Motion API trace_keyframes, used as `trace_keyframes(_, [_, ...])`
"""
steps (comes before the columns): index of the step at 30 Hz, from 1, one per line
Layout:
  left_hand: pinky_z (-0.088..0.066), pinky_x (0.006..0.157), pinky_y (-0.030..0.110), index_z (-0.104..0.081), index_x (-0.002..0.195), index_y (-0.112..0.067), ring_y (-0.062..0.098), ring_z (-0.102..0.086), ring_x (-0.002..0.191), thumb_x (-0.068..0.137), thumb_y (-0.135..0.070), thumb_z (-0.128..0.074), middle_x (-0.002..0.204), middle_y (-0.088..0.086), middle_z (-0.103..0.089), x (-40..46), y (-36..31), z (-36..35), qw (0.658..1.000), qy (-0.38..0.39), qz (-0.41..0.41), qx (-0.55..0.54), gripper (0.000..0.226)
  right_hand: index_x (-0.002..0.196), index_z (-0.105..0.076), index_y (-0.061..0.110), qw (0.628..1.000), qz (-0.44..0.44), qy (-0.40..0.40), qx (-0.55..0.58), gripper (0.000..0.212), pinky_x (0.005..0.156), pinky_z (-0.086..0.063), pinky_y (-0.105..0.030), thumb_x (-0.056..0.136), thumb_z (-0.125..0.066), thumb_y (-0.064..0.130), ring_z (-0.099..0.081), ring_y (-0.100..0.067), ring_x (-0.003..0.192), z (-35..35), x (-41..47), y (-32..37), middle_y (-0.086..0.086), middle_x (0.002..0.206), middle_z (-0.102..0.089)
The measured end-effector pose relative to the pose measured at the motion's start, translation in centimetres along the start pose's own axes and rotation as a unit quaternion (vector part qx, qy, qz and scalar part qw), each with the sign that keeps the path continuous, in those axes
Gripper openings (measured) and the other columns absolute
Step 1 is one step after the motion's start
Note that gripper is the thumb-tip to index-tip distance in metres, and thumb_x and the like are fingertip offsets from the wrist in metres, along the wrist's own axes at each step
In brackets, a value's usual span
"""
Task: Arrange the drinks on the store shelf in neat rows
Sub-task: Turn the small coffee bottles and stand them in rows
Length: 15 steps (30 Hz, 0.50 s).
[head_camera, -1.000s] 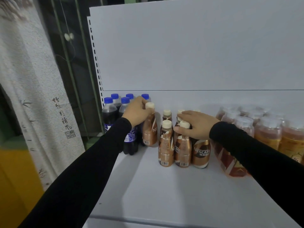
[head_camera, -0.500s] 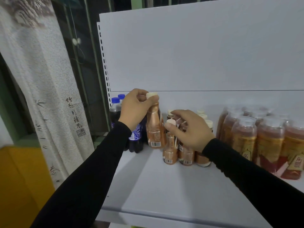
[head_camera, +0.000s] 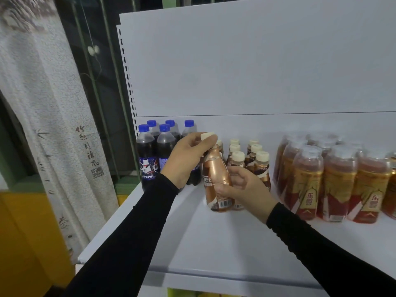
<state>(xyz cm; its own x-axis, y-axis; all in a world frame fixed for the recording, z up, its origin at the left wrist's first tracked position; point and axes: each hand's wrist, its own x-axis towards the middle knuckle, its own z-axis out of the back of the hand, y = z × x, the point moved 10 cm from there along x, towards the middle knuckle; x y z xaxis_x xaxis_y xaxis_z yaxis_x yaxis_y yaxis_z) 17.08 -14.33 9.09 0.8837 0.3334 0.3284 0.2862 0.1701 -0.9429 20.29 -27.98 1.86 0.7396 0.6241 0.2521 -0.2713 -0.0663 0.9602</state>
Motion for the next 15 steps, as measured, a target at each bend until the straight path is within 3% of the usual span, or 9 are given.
trace_keyframes(4, [-0.056,0.088,0.039,-0.061,0.124,-0.015,0.020,-0.071,0.096,0.094,-0.012,-0.064,0.107,0.006,-0.074,-0.5,1.3,-1.1,0.994,0.069,0.034,-0.080,0.030,0.128,-0.056,0.015,0.996,-0.011,0.056,0.075,0.046,0.072,-0.058,-0.026,0.086,-0.070,0.025,-0.072,-0.018,0.095,-0.2,-0.9,-0.5,0.000,0.105,-0.075])
trace_keyframes(7, [-0.055,0.095,0.047,-0.057,0.128,-0.013,0.025,-0.071,0.096,0.092,-0.009,-0.066,0.102,0.005,-0.075,-0.7,1.6,-1.1,0.994,0.065,0.033,-0.082,0.038,0.127,-0.058,0.019,0.992,-0.021,0.077,0.102,0.042,0.088,-0.058,-0.038,0.088,-0.064,0.034,-0.065,-0.033,0.110,-0.3,-1.1,-1.3,-0.014,0.118,-0.069])
trace_keyframes(9, [-0.055,0.095,0.049,-0.055,0.129,-0.012,0.026,-0.072,0.094,0.090,-0.007,-0.069,0.100,0.006,-0.076,-0.9,1.6,-1.1,0.994,0.050,0.030,-0.090,0.042,0.127,-0.058,0.024,0.993,-0.023,0.076,0.088,0.045,0.094,-0.055,-0.041,0.087,-0.063,0.046,-0.063,-0.031,0.114,-0.3,-1.2,-1.6,-0.011,0.121,-0.067])
trace_keyframes(12, [-0.057,0.092,0.047,-0.056,0.127,-0.013,0.025,-0.073,0.094,0.087,-0.007,-0.072,0.101,0.008,-0.077,-1.2,1.7,-1.2,0.995,0.026,0.024,-0.094,0.043,0.125,-0.054,0.038,0.997,-0.008,0.078,-0.010,0.069,0.092,-0.055,-0.029,0.067,-0.069,0.072,-0.064,-0.010,0.112,-0.6,-1.4,-1.2,0.010,0.119,-0.068])
trace_keyframes(15, [-0.058,0.087,0.041,-0.058,0.125,-0.014,0.024,-0.074,0.096,0.086,-0.010,-0.074,0.103,0.008,-0.077,-1.1,1.8,-1.1,0.995,0.011,0.020,-0.093,0.043,0.122,-0.056,0.036,0.998,-0.007,0.064,-0.015,0.060,0.081,-0.055,-0.022,0.069,-0.078,0.057,-0.066,-0.007,0.106,-0.2,-1.5,-1.1,0.012,0.115,-0.070])
